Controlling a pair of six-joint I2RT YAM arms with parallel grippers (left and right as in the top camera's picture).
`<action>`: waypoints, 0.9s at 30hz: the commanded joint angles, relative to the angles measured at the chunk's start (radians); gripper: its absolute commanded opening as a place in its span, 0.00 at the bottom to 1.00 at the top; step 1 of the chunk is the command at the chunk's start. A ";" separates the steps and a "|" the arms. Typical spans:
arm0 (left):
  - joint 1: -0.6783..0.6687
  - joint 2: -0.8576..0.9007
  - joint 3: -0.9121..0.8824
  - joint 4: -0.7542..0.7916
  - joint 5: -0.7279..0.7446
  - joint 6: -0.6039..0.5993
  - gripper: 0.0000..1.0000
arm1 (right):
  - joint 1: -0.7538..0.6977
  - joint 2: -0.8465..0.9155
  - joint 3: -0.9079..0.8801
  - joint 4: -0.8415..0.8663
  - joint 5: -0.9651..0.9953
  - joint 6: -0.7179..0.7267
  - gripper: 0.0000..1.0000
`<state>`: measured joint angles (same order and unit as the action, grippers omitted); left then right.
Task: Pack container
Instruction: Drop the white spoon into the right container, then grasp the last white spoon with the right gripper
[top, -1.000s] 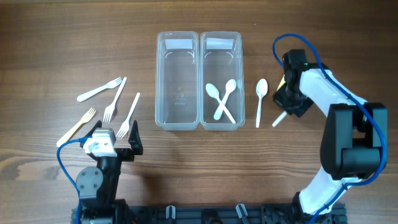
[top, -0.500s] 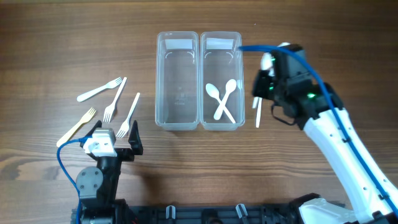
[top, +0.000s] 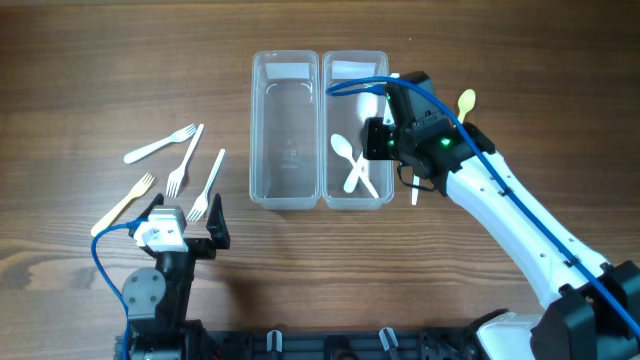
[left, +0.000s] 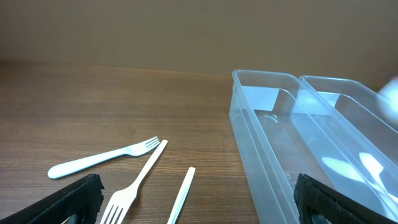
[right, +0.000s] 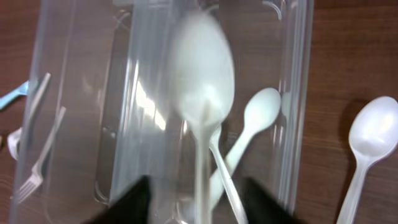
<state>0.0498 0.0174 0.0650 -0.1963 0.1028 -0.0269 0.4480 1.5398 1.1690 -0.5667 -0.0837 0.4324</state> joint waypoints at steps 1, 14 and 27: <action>0.001 -0.009 -0.006 0.003 0.002 0.019 1.00 | 0.003 0.003 0.003 0.027 -0.008 -0.013 0.94; 0.001 -0.009 -0.006 0.003 0.002 0.019 1.00 | -0.129 -0.194 0.003 -0.258 0.290 0.027 0.85; 0.001 -0.009 -0.006 0.003 0.001 0.019 1.00 | -0.179 0.036 0.000 -0.215 0.200 -0.023 0.71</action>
<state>0.0498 0.0174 0.0650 -0.1963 0.1028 -0.0269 0.2955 1.5208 1.1694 -0.7860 0.1665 0.3943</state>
